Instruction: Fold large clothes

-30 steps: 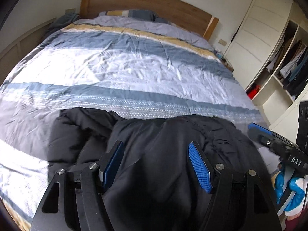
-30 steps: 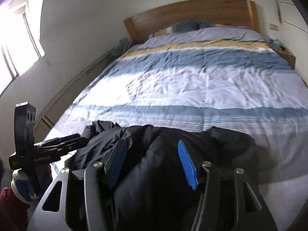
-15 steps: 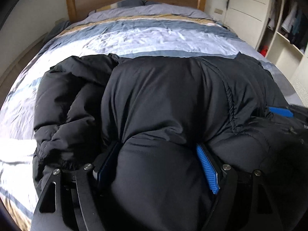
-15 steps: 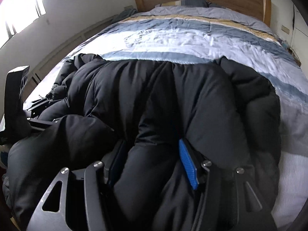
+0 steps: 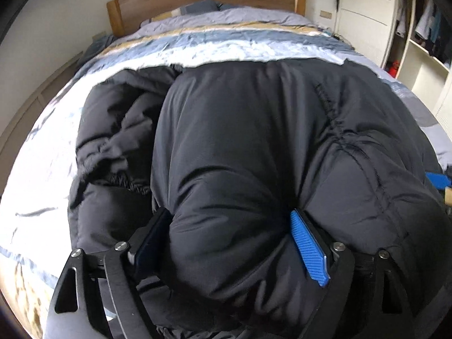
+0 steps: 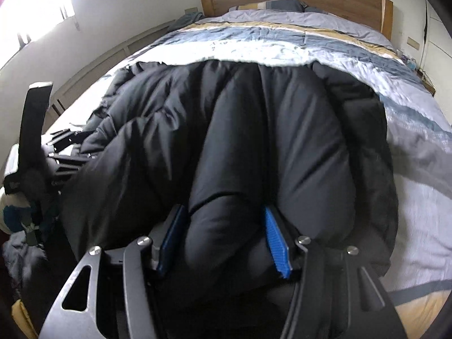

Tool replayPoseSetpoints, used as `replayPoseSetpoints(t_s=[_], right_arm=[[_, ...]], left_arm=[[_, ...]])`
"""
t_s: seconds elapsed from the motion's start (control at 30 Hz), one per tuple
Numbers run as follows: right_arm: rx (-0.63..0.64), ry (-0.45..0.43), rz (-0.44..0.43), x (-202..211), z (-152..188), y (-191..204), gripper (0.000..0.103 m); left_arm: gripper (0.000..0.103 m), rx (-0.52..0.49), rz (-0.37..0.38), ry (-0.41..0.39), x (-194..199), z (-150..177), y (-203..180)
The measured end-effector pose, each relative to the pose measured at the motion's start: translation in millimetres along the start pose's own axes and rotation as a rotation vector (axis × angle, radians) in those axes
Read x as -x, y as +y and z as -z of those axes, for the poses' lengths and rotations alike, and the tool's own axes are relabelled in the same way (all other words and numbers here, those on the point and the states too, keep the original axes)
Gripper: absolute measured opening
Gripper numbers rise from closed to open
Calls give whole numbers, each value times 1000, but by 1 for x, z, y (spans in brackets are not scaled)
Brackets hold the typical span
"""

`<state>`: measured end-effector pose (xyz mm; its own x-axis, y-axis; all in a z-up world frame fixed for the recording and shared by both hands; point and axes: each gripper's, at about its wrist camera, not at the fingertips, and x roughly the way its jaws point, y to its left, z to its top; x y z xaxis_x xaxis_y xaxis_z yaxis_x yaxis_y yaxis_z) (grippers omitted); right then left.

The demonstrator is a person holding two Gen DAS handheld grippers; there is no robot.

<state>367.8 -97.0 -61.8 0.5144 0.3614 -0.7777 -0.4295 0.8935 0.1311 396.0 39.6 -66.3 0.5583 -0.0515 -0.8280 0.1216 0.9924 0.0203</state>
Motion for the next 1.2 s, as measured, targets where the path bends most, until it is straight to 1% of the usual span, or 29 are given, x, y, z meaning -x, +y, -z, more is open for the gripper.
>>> replayPoseSetpoints(t_s=[0.07, 0.13, 0.23, 0.3, 0.43, 0.5, 0.57, 0.67, 0.9, 1.03, 1.2], right_arm=[[-44, 11, 4, -3, -3, -3, 55], [-50, 17, 19, -2, -7, 0, 55], [-32, 15, 31, 9, -8, 7, 55], [-28, 7, 29, 17, -6, 10, 55], [-15, -1, 24, 26, -2, 17, 55], [-6, 1, 25, 26, 3, 19, 55], [-2, 5, 27, 23, 7, 18, 55], [-31, -2, -3, 18, 14, 7, 56], [-55, -37, -38, 0, 26, -3, 56], [-49, -40, -32, -4, 30, 0, 57], [-50, -32, -10, -5, 30, 4, 57]], left_arm=[[86, 20, 3, 22, -1, -5, 1], [86, 36, 6, 27, 6, -9, 4], [85, 87, 28, -18, 31, -7, 11], [85, 102, 41, -48, 47, -6, 12], [85, 117, 103, -80, 65, 2, 0], [85, 88, 113, -72, 61, 7, -13], [85, 55, 95, -52, 49, 14, -23], [86, 50, 77, -38, 32, 24, -28], [88, 39, 87, -55, 18, 31, -28], [88, 33, 76, -70, 13, 33, -30], [88, 28, 59, -81, 18, 42, -37]])
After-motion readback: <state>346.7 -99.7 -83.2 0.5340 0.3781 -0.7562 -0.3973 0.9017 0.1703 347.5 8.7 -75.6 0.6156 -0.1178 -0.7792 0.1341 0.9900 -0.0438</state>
